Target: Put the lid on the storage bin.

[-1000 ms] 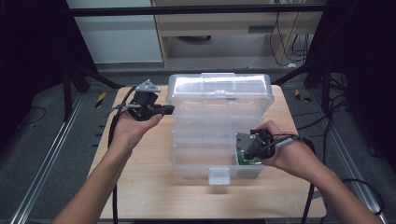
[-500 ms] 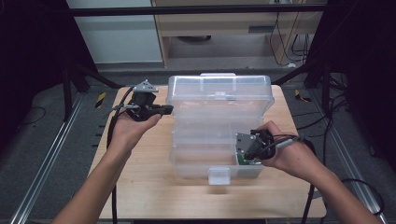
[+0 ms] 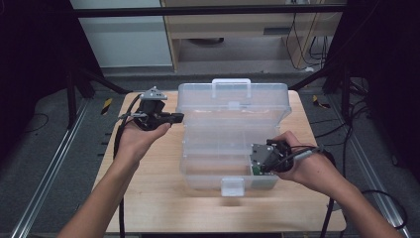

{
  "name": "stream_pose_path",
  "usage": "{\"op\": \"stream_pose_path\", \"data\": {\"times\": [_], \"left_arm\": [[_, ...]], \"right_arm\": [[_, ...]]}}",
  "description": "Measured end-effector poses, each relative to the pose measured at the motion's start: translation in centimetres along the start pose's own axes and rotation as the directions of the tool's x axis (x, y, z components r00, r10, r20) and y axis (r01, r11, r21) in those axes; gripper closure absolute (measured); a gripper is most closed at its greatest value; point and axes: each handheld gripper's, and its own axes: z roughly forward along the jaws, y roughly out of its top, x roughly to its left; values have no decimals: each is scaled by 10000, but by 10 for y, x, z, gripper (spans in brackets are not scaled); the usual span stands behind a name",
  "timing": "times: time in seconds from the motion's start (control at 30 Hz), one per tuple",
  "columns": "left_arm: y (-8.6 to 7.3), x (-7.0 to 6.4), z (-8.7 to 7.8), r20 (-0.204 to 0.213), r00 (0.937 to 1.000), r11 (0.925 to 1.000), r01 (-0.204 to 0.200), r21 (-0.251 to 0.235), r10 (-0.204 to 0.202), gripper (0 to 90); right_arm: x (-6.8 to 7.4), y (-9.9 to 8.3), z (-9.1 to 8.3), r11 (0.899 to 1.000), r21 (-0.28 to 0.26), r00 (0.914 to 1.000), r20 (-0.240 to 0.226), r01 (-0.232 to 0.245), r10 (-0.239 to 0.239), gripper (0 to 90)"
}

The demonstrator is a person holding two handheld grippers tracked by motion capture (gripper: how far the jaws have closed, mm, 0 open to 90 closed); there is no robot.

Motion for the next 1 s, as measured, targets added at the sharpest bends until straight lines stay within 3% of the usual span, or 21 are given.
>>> {"op": "stream_pose_path", "data": {"times": [0.27, 0.5, 0.6, 0.67, 0.83, 1.0], "left_arm": [[-7, -4, -2, 167, 9998, 9999, 54, -92, -52, 896], [-17, -9, -4, 324, 9995, 10000, 16, -29, -15, 897], [-21, -8, -5, 219, 9996, 9998, -196, -105, 198, 897], [-24, -9, -6, 448, 9990, 9999, -53, -157, 60, 897], [-32, -9, -7, 535, 9985, 9998, -82, -190, 92, 897], [-39, -13, -7, 563, 9982, 9997, -176, -178, 186, 897]], "right_arm": [[4, -4, -6, 9989, -208, 9991, 106, -417, 420, 592], [11, -13, -16, 9898, -705, 9910, 413, -1241, 1272, 407], [15, -17, -21, 9838, -857, 9852, 546, -1575, 1624, 346], [18, -21, -24, 9783, -920, 9792, 661, -1856, 1920, 313], [25, -31, -28, 9700, -1048, 9717, 652, -2195, 2269, 275], [29, -43, -32, 9562, -964, 9574, 597, -2763, 2826, 245]]}}
